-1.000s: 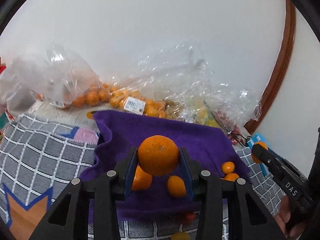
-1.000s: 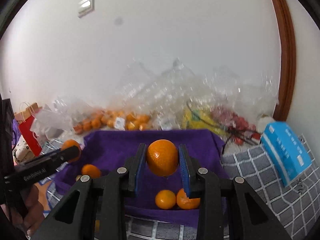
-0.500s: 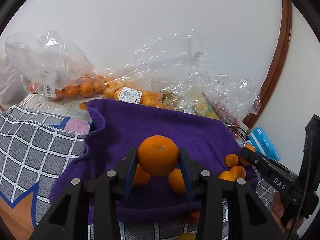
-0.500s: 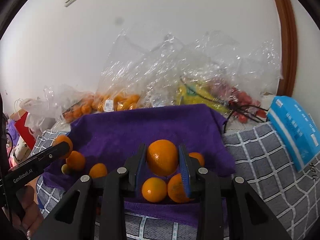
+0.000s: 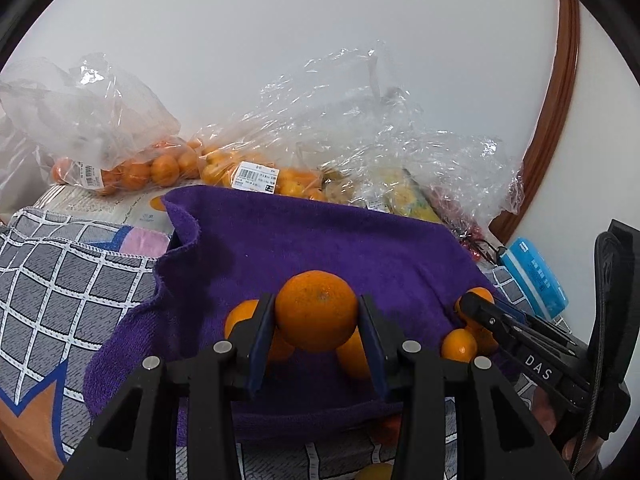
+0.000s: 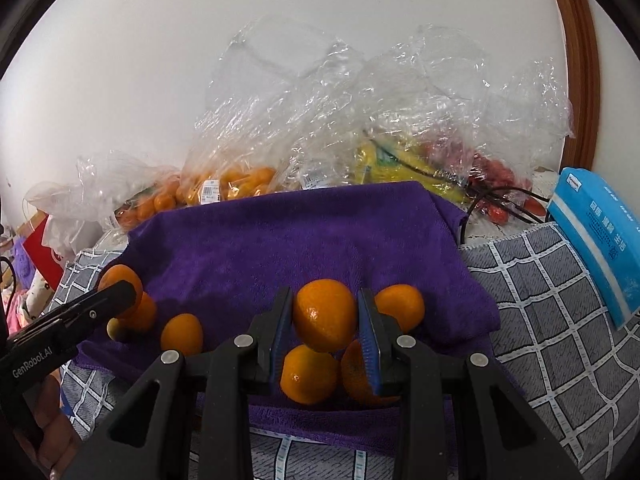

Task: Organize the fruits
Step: 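Open both grippers to release the oranges onto the towel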

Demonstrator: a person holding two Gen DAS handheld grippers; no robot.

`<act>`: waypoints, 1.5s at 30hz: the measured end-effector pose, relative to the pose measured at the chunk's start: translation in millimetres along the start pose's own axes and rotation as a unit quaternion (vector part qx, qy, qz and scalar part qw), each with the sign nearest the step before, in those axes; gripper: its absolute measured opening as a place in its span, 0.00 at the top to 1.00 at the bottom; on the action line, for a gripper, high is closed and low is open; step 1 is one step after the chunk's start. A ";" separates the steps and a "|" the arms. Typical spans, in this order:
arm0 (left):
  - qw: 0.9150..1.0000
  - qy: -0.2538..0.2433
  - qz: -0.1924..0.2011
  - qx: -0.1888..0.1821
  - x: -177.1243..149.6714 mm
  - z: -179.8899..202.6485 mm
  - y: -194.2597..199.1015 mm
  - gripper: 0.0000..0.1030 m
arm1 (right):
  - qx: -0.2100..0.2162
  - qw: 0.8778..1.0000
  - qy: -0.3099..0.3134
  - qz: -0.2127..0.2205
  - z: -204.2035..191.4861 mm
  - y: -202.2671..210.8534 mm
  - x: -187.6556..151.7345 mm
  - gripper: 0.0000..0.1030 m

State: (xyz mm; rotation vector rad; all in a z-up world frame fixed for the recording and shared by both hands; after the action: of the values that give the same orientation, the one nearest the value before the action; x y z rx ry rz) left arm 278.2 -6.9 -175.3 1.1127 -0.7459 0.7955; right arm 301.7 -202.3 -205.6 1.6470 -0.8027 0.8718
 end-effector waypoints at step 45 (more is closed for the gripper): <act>0.998 0.043 0.038 0.013 12.0 -12.5 14.6 0.39 | -0.020 0.998 0.040 0.052 -15.5 28.4 15.0 0.53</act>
State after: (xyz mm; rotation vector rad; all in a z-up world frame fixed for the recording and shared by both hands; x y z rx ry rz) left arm 273.5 10.6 -161.7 1.0727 -0.7111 0.9142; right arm 282.9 -194.5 -176.3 1.5367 -0.8515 0.9811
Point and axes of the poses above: each gripper's, at about its wrist camera, not at the fingertips, and y roughly against the way its jaws point, z to its right, x to its top, the point moved 7 cm from there along -y, roughly the way its jaws point, and after that the axes turned 6 degrees about z, right-handed, at the moved point
